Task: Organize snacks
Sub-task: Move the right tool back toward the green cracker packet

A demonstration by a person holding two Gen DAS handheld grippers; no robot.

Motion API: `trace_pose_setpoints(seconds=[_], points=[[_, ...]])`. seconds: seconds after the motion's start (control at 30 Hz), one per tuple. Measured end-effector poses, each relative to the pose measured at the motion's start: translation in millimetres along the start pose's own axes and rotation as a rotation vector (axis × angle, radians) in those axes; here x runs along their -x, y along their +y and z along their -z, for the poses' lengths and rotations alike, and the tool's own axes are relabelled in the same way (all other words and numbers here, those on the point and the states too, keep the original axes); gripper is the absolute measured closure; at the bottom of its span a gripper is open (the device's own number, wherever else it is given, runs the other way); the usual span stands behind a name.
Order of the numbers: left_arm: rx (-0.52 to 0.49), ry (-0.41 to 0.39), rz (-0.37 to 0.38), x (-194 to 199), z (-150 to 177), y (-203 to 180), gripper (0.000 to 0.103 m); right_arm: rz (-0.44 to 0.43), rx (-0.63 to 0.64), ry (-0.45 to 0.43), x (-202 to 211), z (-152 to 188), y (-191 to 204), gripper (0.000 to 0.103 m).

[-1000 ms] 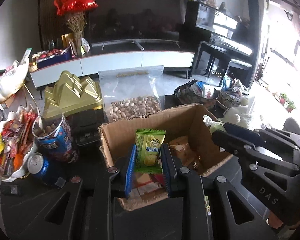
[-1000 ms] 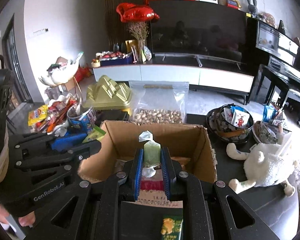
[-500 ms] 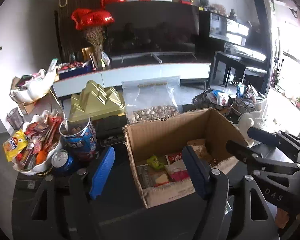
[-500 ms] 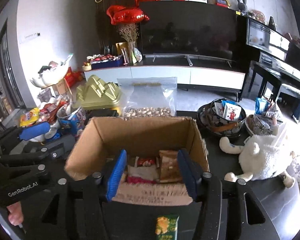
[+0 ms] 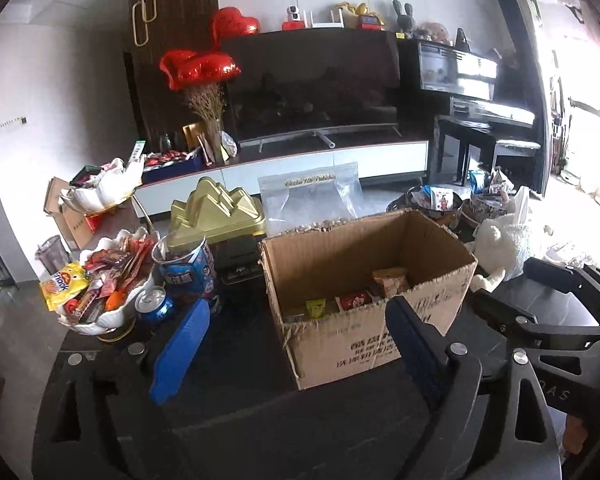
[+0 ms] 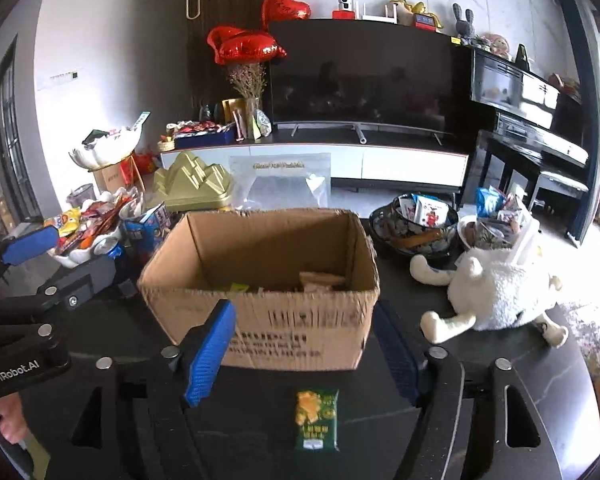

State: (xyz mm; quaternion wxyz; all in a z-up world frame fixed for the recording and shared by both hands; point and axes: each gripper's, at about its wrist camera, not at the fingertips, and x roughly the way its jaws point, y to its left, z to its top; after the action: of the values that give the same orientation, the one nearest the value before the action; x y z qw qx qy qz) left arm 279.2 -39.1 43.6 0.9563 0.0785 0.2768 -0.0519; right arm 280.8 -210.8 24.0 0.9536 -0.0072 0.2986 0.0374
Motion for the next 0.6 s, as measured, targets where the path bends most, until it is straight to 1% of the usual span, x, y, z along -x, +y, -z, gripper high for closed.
trace_pose_setpoints(seconds=[0.13, 0.33, 0.43, 0.53, 0.6], points=[[-0.014, 0.008, -0.024, 3, 14, -8, 0.012, 0.012, -0.022, 0.006, 2, 16, -6, 0.028], [-0.025, 0.045, -0.032, -2, 35, -19, 0.011, 0.012, -0.085, 0.058, -9, 45, -17, 0.028], [-0.008, 0.074, -0.021, -9, 45, -20, 0.011, 0.016, -0.106, 0.088, -17, 56, -22, 0.028], [0.001, 0.097, -0.029, -17, 53, -21, 0.011, 0.025, -0.107, 0.110, -23, 65, -22, 0.028], [0.006, 0.124, -0.012, -24, 58, -22, 0.011, 0.029, -0.099, 0.122, -29, 71, -21, 0.028]])
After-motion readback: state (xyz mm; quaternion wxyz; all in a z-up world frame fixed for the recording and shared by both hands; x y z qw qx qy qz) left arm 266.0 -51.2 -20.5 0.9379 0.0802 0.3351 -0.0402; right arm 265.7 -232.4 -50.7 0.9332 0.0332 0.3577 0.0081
